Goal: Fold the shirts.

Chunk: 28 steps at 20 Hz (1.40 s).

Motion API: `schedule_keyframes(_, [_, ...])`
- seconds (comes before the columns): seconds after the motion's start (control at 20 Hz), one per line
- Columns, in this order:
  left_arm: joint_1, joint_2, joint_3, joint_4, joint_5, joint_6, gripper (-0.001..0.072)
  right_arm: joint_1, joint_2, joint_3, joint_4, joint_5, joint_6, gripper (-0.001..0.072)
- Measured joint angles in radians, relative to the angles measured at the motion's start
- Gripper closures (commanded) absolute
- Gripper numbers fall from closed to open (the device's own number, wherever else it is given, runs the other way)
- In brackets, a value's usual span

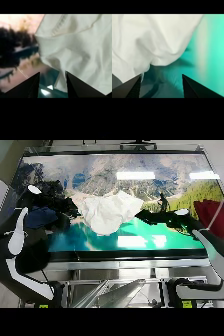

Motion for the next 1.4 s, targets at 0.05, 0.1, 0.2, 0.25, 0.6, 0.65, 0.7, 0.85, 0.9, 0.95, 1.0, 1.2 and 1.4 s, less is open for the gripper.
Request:
schedule_keyframes(0.05, [-0.005,-0.023,0.018,-0.002,0.008,0.005,0.0364,0.019,-0.044,0.035,0.011,-0.003,-0.013,0.0159])
schedule_keyframes(0.1, [-0.011,-0.047,0.041,-0.003,0.016,0.008,0.0364,0.039,-0.085,0.072,0.018,-0.005,-0.022,0.016])
schedule_keyframes(0.2, [-0.029,-0.094,0.09,-0.004,0.026,0.015,0.0364,0.075,-0.158,0.143,0.031,-0.01,-0.029,0.016])
schedule_keyframes(0.25, [-0.04,-0.116,0.115,-0.004,0.027,0.017,0.0364,0.091,-0.185,0.172,0.035,-0.012,-0.029,0.0161])
schedule_keyframes(0.6, [-0.106,-0.212,0.256,-0.006,-0.016,0.023,0.069,0.143,-0.257,0.255,0.045,-0.006,-0.029,0.0691])
schedule_keyframes(0.65, [-0.108,-0.214,0.277,-0.006,-0.034,0.024,0.069,0.144,-0.259,0.257,0.045,-0.001,-0.029,0.0691])
schedule_keyframes(0.7, [-0.111,-0.214,0.299,-0.006,-0.053,0.025,0.069,0.143,-0.259,0.259,0.045,0.006,-0.029,0.0692])
schedule_keyframes(0.85, [-0.108,-0.173,0.368,-0.007,-0.113,0.025,0.069,0.123,-0.239,0.262,0.043,0.034,-0.029,0.0692])
schedule_keyframes(0.9, [-0.105,-0.145,0.388,-0.007,-0.126,0.024,0.069,0.108,-0.221,0.262,0.041,0.045,-0.029,0.0692])
schedule_keyframes(0.95, [-0.101,-0.113,0.405,-0.006,-0.138,0.023,0.069,0.09,-0.197,0.262,0.039,0.06,-0.029,0.0692])
schedule_keyframes(1.0, [-0.098,-0.071,0.423,-0.007,-0.154,0.023,0.069,0.066,-0.163,0.264,0.037,0.072,-0.029,0.0692])
schedule_keyframes(1.2, [-0.083,0.139,0.498,-0.01,-0.192,0.005,0.0689,-0.05,0.039,0.31,0.037,0.153,-0.02,0.0692])
schedule_keyframes(1.4, [-0.09,0.4,0.554,-0.028,-0.186,-0.013,0.0689,-0.126,0.299,0.425,0.048,0.223,-0.006,0.0692])
